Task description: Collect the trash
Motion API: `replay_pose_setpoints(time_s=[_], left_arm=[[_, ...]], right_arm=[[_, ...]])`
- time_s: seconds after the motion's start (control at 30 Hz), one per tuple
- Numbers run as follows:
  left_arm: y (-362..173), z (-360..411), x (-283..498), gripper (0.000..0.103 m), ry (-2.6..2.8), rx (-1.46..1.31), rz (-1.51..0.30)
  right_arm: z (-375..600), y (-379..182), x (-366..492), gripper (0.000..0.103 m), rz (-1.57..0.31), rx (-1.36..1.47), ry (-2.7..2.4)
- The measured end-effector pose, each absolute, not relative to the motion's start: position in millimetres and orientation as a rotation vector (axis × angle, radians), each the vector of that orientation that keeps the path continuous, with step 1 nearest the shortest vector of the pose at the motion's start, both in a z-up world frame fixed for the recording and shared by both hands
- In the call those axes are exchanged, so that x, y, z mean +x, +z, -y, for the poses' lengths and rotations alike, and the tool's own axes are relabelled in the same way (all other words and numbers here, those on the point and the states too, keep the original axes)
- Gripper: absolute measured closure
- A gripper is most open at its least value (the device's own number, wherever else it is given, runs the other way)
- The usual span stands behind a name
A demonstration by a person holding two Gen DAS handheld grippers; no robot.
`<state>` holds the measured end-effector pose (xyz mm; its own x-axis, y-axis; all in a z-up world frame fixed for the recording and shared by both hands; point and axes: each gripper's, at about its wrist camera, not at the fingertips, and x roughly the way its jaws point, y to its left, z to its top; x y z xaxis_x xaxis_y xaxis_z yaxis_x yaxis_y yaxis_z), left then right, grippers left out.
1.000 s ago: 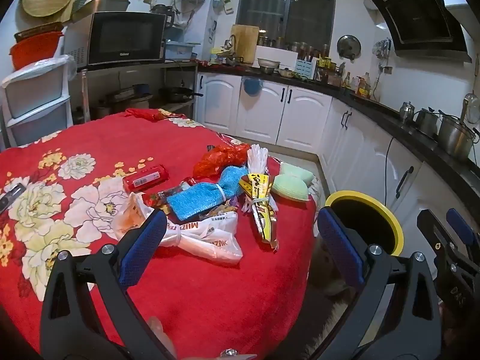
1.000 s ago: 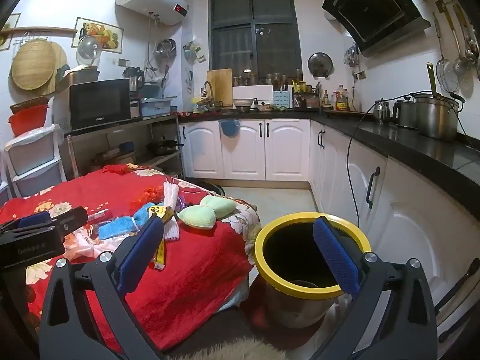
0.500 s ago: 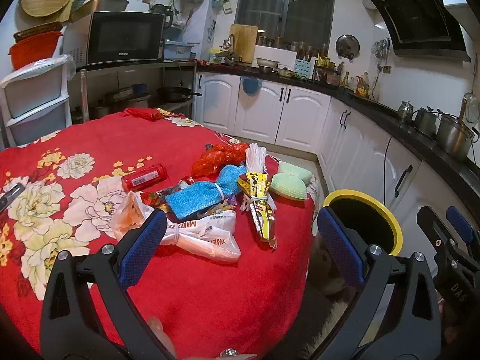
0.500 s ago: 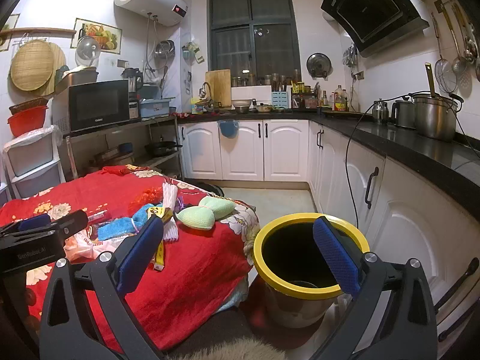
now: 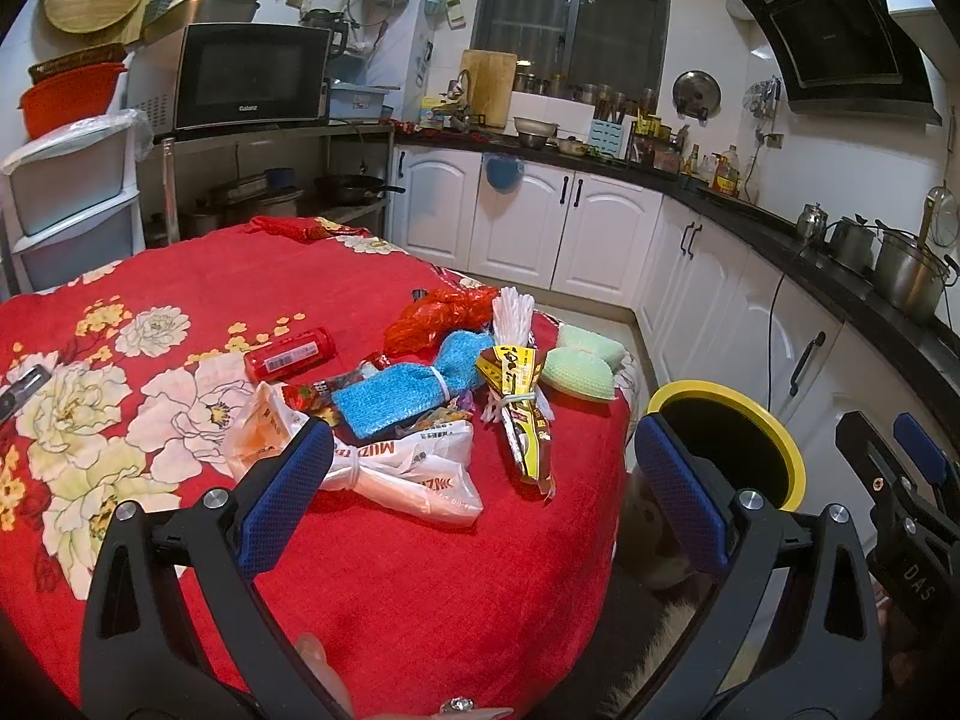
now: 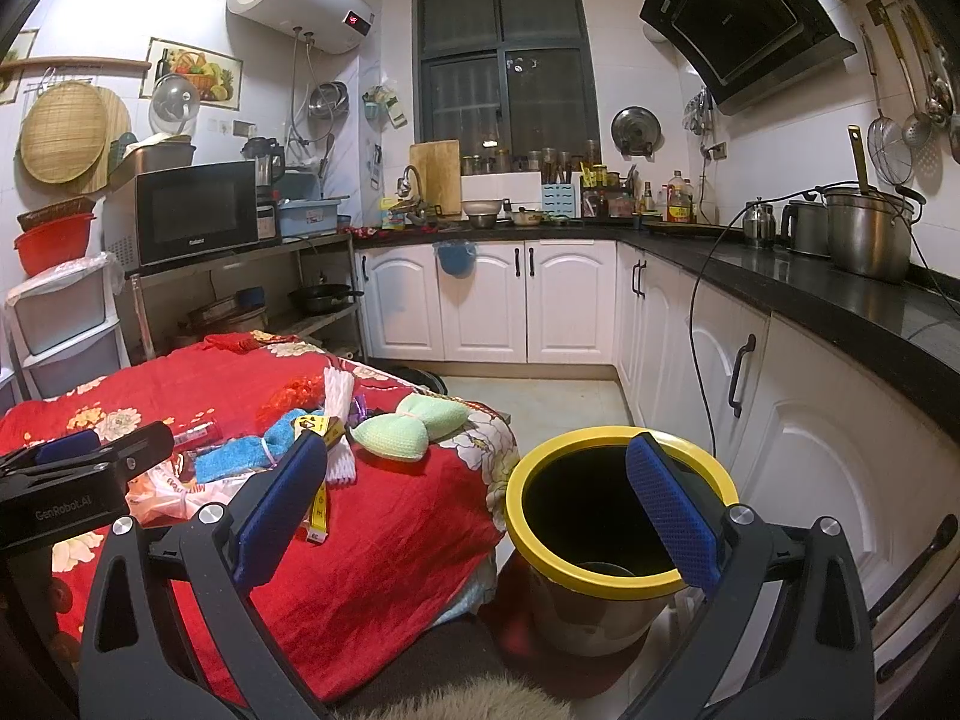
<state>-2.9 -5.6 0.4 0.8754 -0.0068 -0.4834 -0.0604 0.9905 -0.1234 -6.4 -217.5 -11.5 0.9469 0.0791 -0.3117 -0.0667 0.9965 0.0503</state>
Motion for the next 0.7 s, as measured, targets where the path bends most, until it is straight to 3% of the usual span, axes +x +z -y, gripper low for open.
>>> replay_pose_setpoints(time_s=[0.7], left_arm=[[-8, -17, 0, 0.011, 0.071, -0.192, -0.517]], right_arm=[[205, -9, 1, 0.006, -0.338, 0.004, 0.138]])
